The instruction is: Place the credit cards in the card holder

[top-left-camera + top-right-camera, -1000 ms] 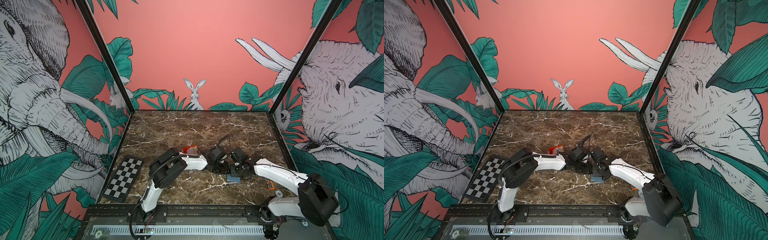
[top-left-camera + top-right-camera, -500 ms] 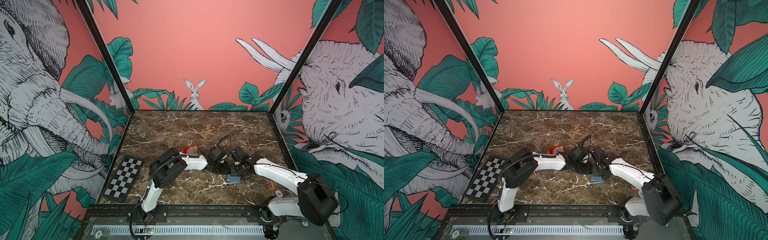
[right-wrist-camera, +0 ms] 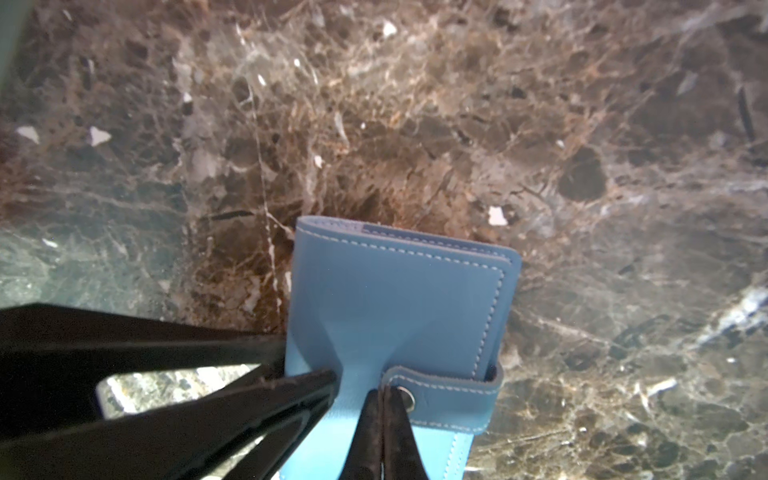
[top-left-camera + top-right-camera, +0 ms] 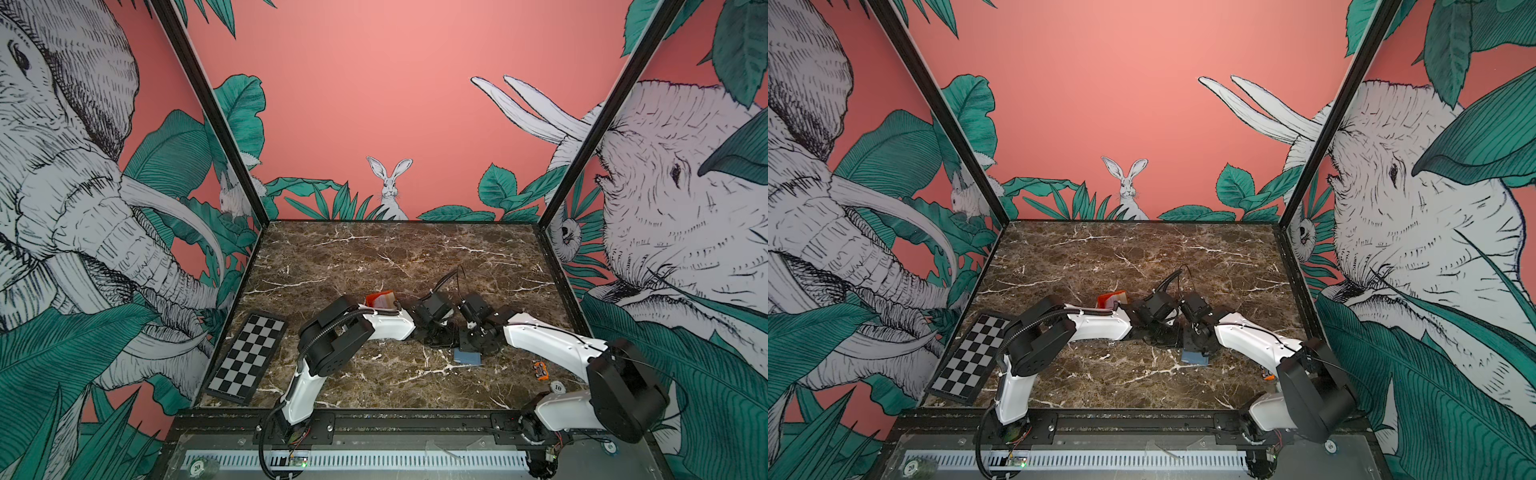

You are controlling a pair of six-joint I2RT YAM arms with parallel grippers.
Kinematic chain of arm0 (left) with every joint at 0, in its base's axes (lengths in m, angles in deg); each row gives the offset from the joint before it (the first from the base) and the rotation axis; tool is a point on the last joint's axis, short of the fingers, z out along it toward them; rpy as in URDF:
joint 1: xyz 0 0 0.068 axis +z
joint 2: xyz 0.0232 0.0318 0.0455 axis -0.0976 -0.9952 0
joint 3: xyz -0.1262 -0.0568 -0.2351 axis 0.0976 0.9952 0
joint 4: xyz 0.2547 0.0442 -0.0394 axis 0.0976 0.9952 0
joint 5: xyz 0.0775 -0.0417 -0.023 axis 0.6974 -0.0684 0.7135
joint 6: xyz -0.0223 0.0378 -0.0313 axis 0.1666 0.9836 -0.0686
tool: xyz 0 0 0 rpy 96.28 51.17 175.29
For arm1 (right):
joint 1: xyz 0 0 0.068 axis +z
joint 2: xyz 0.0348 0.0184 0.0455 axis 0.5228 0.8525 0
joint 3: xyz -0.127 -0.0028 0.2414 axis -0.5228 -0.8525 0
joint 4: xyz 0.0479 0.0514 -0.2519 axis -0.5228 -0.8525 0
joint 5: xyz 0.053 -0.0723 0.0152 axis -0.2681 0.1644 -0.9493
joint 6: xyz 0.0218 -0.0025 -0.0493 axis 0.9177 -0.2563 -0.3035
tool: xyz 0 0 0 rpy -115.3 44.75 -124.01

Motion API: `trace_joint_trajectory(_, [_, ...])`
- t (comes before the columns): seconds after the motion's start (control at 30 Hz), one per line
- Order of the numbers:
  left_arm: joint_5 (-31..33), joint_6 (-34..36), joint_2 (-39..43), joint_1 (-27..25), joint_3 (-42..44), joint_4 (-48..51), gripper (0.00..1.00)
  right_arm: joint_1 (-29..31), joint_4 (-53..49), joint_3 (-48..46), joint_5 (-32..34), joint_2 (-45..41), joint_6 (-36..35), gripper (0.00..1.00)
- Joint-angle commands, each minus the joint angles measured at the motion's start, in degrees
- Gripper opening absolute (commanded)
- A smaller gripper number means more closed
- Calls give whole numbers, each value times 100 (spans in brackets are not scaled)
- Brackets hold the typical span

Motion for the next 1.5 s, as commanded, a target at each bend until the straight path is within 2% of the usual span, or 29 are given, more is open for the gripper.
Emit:
trace_joint_trajectory(0.0, [-10, 9, -63, -28, -37, 100, 24, -67, -114, -126, 179, 288, 12, 0])
trace_joint_trajectory(0.87, [7, -35, -63, -37, 23, 37, 24, -384, -469, -196, 305, 392, 46, 0])
trace_joint_trajectory(1.17, [16, -39, -59, -40, 16, 38, 24, -394, -129, -305, -43, 132, 5, 0])
trace_joint_trajectory(1.3, [15, -37, -63, -37, 12, 55, 24, -394, -168, -214, -70, -43, -23, 8])
trace_joint_trajectory(1.47, [16, -40, -54, -37, 13, 56, 24, -393, -368, -68, 31, -197, -58, 11])
